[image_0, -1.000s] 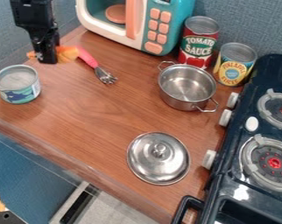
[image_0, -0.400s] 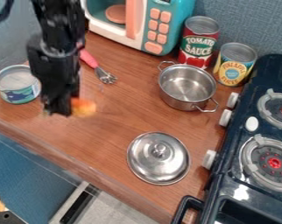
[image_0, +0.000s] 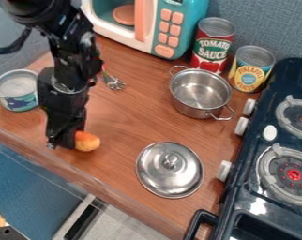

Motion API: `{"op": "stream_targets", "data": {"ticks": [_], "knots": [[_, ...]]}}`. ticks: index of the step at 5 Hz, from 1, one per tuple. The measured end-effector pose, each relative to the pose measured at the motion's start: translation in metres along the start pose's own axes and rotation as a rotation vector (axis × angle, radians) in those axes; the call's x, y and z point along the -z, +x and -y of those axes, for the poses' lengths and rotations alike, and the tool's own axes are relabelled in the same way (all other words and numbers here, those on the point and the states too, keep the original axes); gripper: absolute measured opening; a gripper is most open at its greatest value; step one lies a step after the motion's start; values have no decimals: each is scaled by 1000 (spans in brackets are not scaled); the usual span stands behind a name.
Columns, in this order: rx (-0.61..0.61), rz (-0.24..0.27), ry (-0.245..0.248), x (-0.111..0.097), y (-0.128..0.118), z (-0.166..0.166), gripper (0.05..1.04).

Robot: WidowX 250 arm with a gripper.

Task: Move the orange object to the bottom side on the table

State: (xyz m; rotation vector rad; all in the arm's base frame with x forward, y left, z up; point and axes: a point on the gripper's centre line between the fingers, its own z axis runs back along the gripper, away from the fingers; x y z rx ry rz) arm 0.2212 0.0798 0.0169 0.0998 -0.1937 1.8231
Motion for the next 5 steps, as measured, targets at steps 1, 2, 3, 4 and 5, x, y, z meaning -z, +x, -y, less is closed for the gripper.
{"op": "stream_targets", "data": {"ticks": [1, 2, 3, 4, 5], "knots": [[-29, -6, 39, 1, -1, -10, 691], [-15, 3, 5, -8, -4, -8, 967], [-7, 9, 2, -16, -4, -9, 1006], [-6, -16, -51, -39, -4, 0, 1001], [-7, -15, -50, -40, -4, 0, 1001]]}}
